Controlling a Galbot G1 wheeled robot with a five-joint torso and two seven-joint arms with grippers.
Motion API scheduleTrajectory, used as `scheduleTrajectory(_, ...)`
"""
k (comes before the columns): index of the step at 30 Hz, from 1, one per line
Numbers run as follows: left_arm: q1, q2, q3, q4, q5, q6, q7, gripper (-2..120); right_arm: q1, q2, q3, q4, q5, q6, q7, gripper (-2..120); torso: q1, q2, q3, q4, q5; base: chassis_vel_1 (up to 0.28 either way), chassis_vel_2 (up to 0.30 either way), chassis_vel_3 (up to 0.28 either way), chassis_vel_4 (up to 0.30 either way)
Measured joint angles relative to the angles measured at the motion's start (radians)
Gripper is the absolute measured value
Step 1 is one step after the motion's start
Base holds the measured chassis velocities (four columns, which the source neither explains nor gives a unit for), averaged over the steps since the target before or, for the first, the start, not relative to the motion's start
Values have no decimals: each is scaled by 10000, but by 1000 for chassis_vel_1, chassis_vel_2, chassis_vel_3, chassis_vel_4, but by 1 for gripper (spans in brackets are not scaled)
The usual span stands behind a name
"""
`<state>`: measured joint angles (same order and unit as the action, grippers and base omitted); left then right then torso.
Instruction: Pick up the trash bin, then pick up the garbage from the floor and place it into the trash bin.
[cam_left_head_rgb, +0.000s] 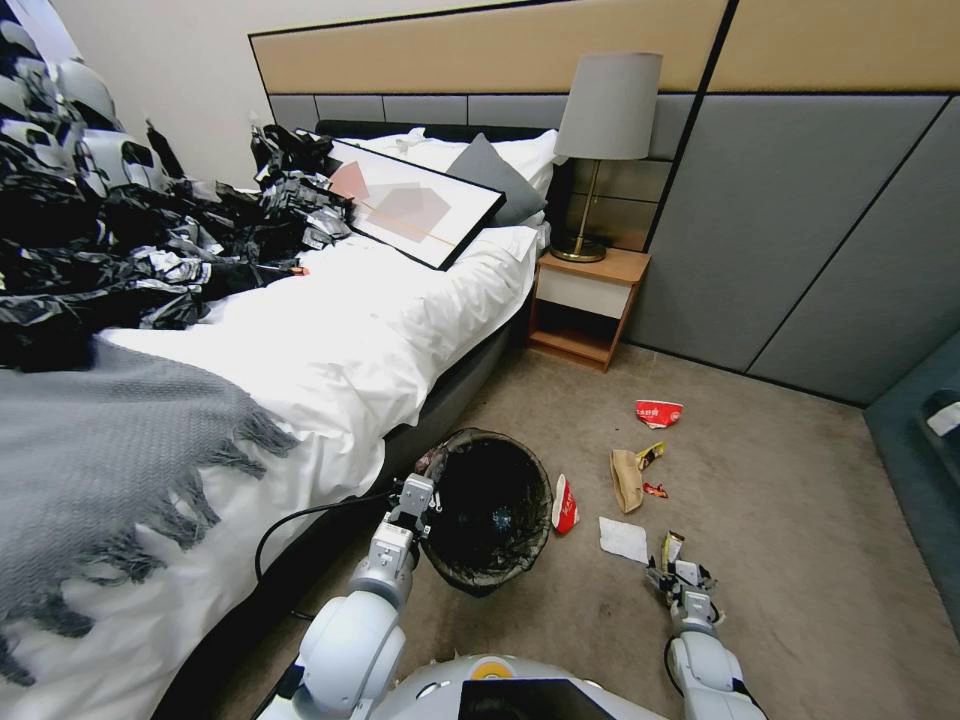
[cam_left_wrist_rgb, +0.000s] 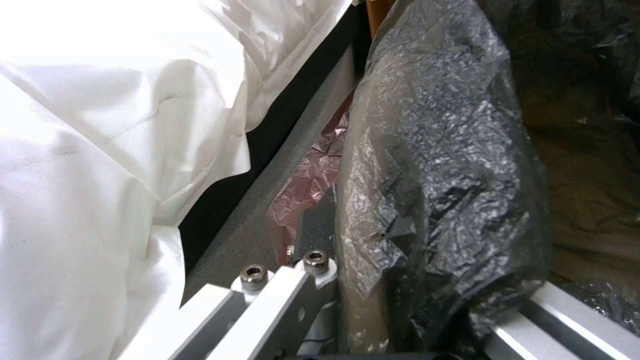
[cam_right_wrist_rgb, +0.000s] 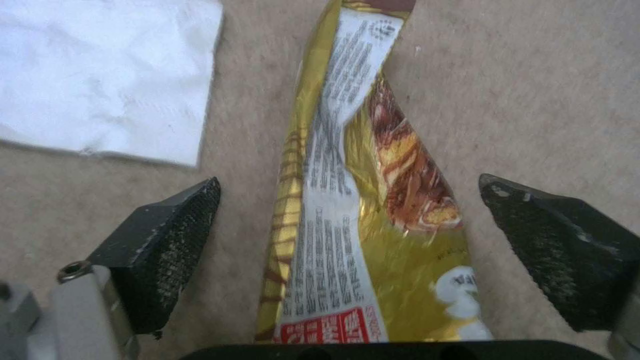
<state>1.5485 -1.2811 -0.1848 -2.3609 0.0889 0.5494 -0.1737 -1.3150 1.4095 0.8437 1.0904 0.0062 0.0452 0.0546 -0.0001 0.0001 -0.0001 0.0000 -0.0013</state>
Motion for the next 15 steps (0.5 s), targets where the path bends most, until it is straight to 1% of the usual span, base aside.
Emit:
scheduleTrajectory(1,0,0,0,0,0,0,0,1,0,0,0,0,0,0,0,95,0,0,0,0,0,0,0,0,0)
scheduleTrajectory(3,24,-12,1,0,37,0,0,1,274,-77,-2,-468,52,90,-21,93,0,2,-2,0,-6,0,0,0,0)
scheduleTrajectory(5,31,-22,6,0,55,0,0,1,378,-98,-1,-649,55,139,-25,92,0,3,-2,-3,-6,0,0,0,0)
scheduleTrajectory(7,45,-39,10,1,75,0,0,1,500,-136,5,-880,57,215,-39,90,-1,3,-2,-1,0,0,0,0,0)
scheduleTrajectory(15,63,-42,31,21,106,-13,0,1,517,-175,34,-949,43,323,-67,89,-1,3,-1,4,10,0,0,0,0)
